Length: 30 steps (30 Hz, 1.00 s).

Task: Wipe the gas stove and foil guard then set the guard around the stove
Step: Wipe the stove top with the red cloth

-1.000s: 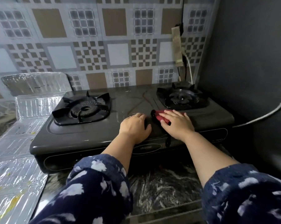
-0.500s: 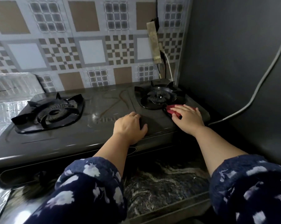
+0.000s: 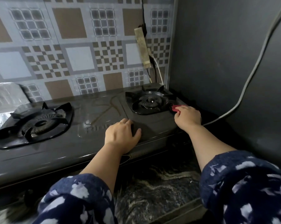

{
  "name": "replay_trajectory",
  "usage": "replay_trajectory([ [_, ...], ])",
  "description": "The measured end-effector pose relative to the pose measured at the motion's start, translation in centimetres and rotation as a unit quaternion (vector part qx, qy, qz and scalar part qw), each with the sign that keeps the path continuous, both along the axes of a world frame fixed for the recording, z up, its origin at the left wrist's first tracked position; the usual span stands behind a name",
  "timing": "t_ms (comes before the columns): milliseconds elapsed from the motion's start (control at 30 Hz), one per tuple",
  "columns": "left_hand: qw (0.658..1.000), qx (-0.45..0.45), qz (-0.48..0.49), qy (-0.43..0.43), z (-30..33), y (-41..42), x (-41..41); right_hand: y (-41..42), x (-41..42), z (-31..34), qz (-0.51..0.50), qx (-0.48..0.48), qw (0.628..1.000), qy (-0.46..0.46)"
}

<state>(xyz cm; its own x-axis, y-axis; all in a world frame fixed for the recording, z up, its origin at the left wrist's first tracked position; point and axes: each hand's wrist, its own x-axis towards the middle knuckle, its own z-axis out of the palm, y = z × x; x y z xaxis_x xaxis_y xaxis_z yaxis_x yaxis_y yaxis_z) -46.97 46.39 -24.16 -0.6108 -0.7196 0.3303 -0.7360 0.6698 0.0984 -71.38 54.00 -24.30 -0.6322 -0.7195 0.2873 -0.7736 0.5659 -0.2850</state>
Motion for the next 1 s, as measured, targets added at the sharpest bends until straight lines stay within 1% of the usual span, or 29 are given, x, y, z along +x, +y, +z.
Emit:
replay_trajectory([
  [100, 1.000, 0.020, -0.009, -0.003, 0.5, -0.3, 0.0, 0.7, 2.7, 0.1, 0.043, -0.071, 0.996, 0.017],
  [233, 0.993, 0.109, -0.048, -0.014, 2.1, -1.6, 1.5, 0.1, 7.9, 0.2, 0.122, -0.085, 0.989, 0.000],
  [400, 0.993, 0.097, -0.057, -0.038, 3.5, -5.1, 6.8, -2.7, 14.9, 2.0, 0.125, -0.120, 0.979, -0.106],
  [500, 0.991, 0.109, -0.046, -0.059, 4.0, -7.4, 10.7, -5.0, 20.0, 2.5, 0.171, -0.123, 0.972, -0.103],
  [567, 0.991, 0.090, -0.049, -0.085, 4.1, -8.9, 13.0, -6.6, 22.9, 2.5, 0.189, -0.108, 0.972, -0.084],
  [667, 0.993, 0.054, -0.056, -0.089, 4.4, -10.9, 15.8, -8.6, 25.9, 1.7, 0.199, -0.090, 0.973, -0.073],
  [733, 0.993, 0.044, -0.060, -0.090, 4.6, -12.1, 17.1, -9.6, 27.3, 0.8, 0.197, -0.046, 0.977, -0.068],
  [833, 0.991, 0.057, -0.066, -0.101, 4.6, -13.6, 18.4, -10.8, 28.3, -0.2, 0.191, 0.049, 0.980, -0.035],
  [933, 0.992, 0.069, -0.072, -0.081, 4.6, -14.6, 19.0, -12.1, 28.1, -0.1, 0.202, 0.102, 0.974, -0.023],
  [1000, 0.993, 0.075, -0.071, -0.059, 4.7, -15.1, 19.0, -12.9, 28.0, 0.0, 0.203, 0.119, 0.972, -0.010],
])
